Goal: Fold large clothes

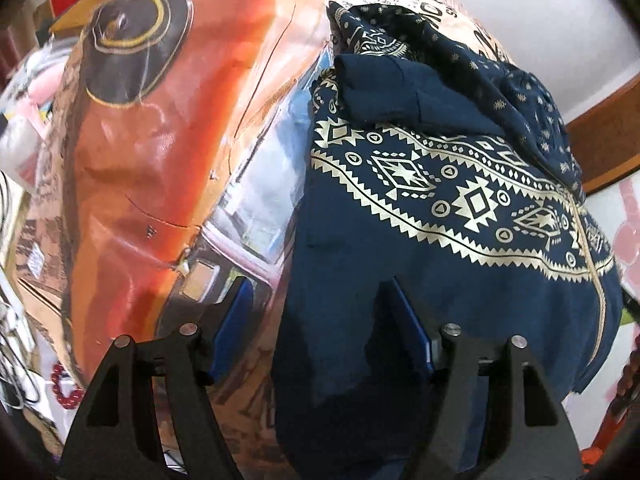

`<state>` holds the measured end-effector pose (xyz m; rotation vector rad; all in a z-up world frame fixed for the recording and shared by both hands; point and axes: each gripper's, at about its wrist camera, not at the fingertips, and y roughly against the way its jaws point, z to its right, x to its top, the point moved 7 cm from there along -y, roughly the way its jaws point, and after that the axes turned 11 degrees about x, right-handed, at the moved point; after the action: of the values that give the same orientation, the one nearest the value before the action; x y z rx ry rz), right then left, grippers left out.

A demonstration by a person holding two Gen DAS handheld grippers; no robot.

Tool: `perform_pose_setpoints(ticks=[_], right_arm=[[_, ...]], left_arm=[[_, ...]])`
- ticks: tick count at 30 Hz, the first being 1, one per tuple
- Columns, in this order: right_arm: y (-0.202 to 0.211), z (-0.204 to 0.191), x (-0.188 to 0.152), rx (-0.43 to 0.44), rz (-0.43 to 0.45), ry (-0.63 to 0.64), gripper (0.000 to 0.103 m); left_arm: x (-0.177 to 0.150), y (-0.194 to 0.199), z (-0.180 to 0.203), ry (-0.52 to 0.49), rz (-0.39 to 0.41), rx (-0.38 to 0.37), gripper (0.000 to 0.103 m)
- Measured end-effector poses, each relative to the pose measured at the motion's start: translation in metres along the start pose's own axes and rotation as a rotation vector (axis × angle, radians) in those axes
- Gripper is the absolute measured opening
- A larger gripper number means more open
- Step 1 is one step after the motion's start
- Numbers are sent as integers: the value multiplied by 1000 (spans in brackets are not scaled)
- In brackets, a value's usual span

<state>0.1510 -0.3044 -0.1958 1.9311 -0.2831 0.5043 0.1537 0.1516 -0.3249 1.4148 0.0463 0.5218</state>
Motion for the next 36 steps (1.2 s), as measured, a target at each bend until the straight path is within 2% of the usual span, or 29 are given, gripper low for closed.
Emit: perform_pose_setpoints(ticks=[6, 14, 19, 27, 31, 36], right_arm=[[1, 3, -9, 27, -19, -34, 7], [-13, 4, -9, 31, -46, -29, 8], [-16, 10, -8, 86, -55, -70, 8], [-10, 3, -9, 50, -53, -90, 8], [-8, 3, -14, 78, -72, -130, 10], [-11, 3, -15, 85, -92, -146, 11]], left_arm=[[1, -13, -2, 106, -60, -132, 72], [9, -13, 20, 39, -49, -176, 72], [12, -14, 26, 17, -42, -177, 72], [8, -10, 31, -12, -49, -203, 72], [8, -6, 36, -26, -44, -219, 68], [9, 4, 46, -48, -18, -240, 52]])
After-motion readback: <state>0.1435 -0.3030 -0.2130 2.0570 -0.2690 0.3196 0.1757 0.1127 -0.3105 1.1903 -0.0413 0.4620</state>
